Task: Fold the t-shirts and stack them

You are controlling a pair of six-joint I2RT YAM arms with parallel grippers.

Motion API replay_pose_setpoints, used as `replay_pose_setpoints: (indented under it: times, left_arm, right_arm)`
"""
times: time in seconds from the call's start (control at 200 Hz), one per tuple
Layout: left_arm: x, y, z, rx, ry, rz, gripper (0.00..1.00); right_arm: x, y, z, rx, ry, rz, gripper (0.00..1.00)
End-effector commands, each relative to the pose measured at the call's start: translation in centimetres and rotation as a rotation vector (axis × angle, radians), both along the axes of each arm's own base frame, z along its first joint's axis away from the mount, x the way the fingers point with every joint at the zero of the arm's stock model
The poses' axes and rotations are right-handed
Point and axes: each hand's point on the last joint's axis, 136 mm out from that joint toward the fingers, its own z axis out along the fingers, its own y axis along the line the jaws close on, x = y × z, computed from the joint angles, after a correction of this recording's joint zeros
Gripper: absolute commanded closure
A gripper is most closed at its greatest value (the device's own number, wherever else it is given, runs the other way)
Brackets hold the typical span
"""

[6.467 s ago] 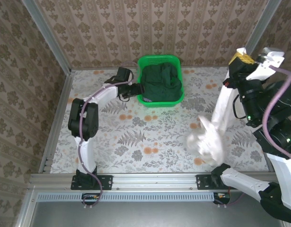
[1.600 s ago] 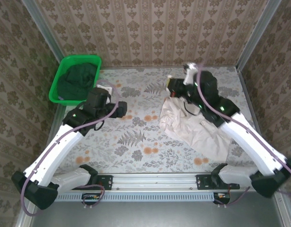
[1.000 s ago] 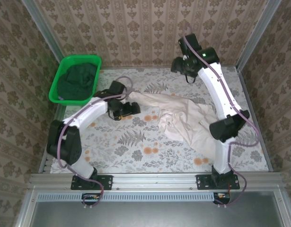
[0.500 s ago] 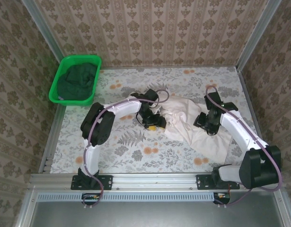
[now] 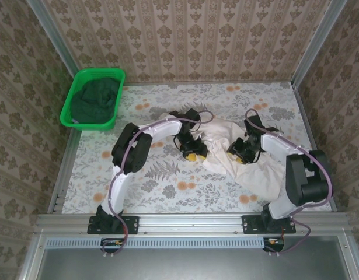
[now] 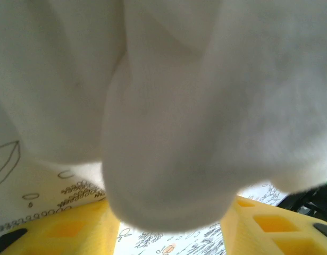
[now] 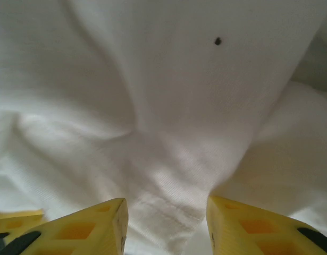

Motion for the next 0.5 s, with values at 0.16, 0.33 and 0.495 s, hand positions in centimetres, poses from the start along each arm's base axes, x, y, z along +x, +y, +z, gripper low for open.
replay_pose_setpoints:
  times: [0.16, 0.33, 0.495]
  left_arm:
    - [2.1, -2.1, -3.6, 0.063, -0.093, -0.003, 0.77]
    - [3.5, -2.7, -2.6, 0.048, -0.153, 0.025, 1.0]
    - [5.8, -1.7, 1.6, 0.019, -0.294, 0.056, 1.0]
  right_arm:
    - [0.7, 0.8, -0.6, 0.045, 0.04, 0.013, 0.77]
    - [0.7, 0.2, 0.9, 0.014, 0.011, 0.031, 0.92]
    - [0.5, -1.2, 3.6, -0.009, -0.053, 0.001, 1.0]
